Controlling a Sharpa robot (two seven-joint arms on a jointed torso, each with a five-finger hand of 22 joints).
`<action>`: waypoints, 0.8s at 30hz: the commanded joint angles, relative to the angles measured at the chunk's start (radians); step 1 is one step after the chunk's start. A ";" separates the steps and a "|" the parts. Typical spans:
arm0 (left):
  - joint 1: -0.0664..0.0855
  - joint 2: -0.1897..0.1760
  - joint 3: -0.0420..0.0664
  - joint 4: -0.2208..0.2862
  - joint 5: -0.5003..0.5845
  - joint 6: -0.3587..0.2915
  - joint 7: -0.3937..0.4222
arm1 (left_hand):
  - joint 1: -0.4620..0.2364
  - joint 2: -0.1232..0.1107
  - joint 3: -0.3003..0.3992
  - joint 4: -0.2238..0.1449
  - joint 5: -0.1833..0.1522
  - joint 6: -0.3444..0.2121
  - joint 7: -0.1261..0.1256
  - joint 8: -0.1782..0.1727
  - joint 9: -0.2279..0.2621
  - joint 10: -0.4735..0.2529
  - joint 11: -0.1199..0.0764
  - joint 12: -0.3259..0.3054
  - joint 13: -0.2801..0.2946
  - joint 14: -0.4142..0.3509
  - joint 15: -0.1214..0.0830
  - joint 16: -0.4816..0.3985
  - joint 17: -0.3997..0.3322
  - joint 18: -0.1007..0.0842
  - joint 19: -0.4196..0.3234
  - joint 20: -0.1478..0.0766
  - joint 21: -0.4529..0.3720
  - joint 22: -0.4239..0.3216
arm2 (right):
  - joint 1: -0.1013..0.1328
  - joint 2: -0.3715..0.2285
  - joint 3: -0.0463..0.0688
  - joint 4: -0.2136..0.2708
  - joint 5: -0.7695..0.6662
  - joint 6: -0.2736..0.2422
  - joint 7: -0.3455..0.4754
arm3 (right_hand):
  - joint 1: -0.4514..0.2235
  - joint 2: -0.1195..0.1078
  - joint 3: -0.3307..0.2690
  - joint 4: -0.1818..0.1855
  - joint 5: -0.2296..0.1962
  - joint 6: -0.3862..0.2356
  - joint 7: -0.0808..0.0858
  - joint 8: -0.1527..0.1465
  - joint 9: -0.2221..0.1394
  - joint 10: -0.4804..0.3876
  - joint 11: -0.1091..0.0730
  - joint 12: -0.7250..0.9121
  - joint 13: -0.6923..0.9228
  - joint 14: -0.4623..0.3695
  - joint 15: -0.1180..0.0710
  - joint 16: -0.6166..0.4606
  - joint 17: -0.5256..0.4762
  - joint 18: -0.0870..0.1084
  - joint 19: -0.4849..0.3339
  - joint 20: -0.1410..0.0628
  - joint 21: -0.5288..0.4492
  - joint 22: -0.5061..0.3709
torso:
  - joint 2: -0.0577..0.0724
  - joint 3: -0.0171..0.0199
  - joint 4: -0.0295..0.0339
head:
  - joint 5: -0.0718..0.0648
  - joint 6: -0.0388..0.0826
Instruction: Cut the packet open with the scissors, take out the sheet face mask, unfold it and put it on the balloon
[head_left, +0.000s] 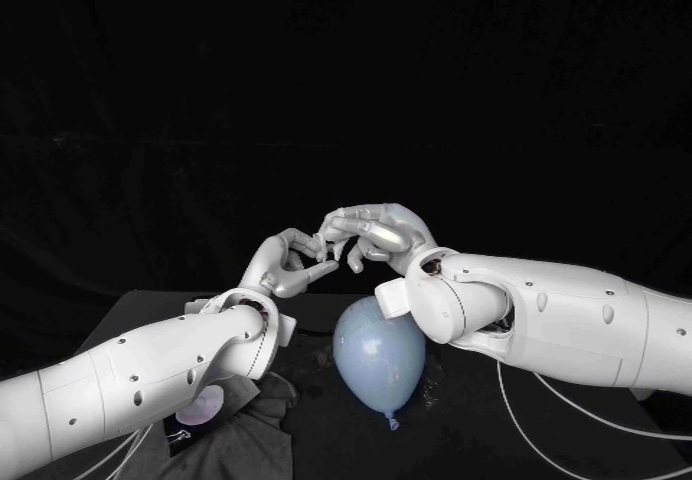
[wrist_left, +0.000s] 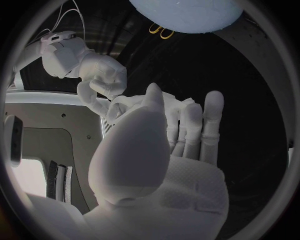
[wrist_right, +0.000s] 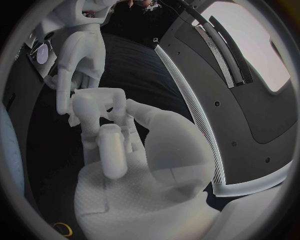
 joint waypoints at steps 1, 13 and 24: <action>0.000 0.005 0.002 0.001 -0.007 -0.031 -0.006 | -0.014 0.001 -0.005 0.000 0.002 -0.010 0.083 0.008 0.002 -0.005 -0.001 0.014 0.003 -0.009 0.001 0.008 0.001 -0.009 0.006 0.000 0.008 0.003 | 0.000 0.000 0.001 0.002 -0.009 0.010 0.009 | 0.005 -0.002 0.006 0.000 0.002 0.005 -0.002 0.002 0.002 0.005 0.000 -0.006 -0.001 0.031 -0.007 0.007 0.002 0.021 0.001 -0.005 -0.001 0.001 | 0.001 -0.0005 0.0003 | 0.000 -0.002; 0.000 0.006 0.002 0.009 0.090 -0.048 0.073 | -0.126 0.079 -0.006 0.001 0.002 -0.004 0.069 0.023 -0.012 0.002 -0.013 0.067 0.003 -0.001 -0.009 0.024 -0.008 -0.008 0.006 -0.008 0.013 0.000 | -0.002 -0.006 0.001 0.001 -0.010 0.008 0.001 | 0.004 -0.002 0.009 -0.001 0.002 0.005 -0.002 0.002 0.002 0.006 0.000 -0.007 -0.001 0.031 -0.007 0.006 0.001 0.021 0.001 -0.005 0.000 0.001 | 0.000 0.0000 0.0002 | 0.002 -0.003; 0.000 -0.006 0.002 0.028 0.167 -0.029 0.212 | 0.064 0.179 0.389 -0.007 0.005 0.192 0.001 -0.175 -0.169 0.115 -0.057 -0.057 -0.115 -0.007 -0.054 0.011 -0.033 -0.007 0.001 -0.050 0.008 -0.014 | -0.005 -0.005 0.000 -0.024 -0.009 0.005 -0.001 | 0.003 -0.003 0.011 -0.001 0.002 0.005 -0.002 0.003 0.002 0.007 0.000 -0.007 -0.001 0.032 -0.007 0.007 0.002 0.021 0.002 -0.005 0.000 0.002 | 0.000 0.0002 -0.0005 | 0.001 -0.001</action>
